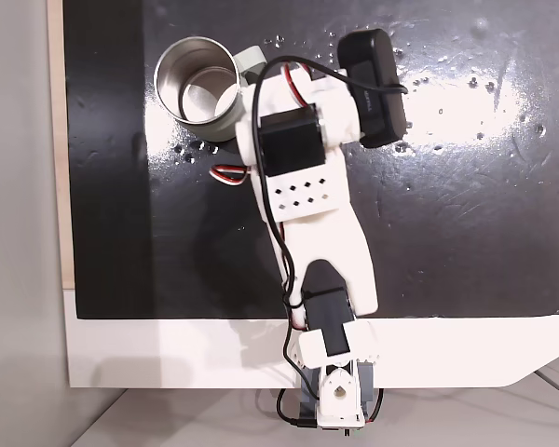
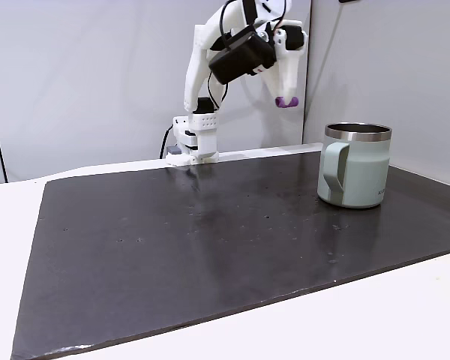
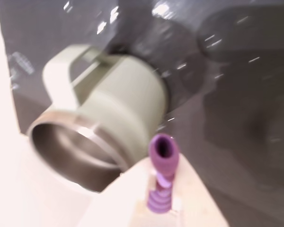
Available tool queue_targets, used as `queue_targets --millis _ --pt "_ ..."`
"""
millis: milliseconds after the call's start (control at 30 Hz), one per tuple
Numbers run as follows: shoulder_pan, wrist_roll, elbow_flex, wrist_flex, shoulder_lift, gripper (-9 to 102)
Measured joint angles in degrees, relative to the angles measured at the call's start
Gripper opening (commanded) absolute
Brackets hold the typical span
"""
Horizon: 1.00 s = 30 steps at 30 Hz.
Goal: Grasp a pengrip and put it in the cup.
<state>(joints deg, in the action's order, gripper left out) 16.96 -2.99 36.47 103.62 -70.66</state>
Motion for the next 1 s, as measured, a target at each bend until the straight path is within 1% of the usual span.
queue_targets --millis 133,300,400,567,733,767,833,867,900,1000 --pt "2.5 1.6 -11.4 0.0 7.3 0" --pt "5.2 1.7 -21.4 -1.1 15.3 0" --pt "6.9 1.7 -25.0 -2.4 18.0 0" --pt "7.1 2.4 -30.1 -4.9 22.0 0" --pt "9.0 2.6 -32.5 -5.4 23.8 0" --pt "9.2 2.6 -32.5 -5.4 23.8 4" --pt "9.5 2.6 -32.5 -5.4 23.8 19" --pt "9.5 2.6 -32.5 -5.4 23.8 23" --pt "9.4 2.6 -32.6 -5.4 23.8 26" --pt "9.2 2.6 -33.3 -5.4 23.8 26"
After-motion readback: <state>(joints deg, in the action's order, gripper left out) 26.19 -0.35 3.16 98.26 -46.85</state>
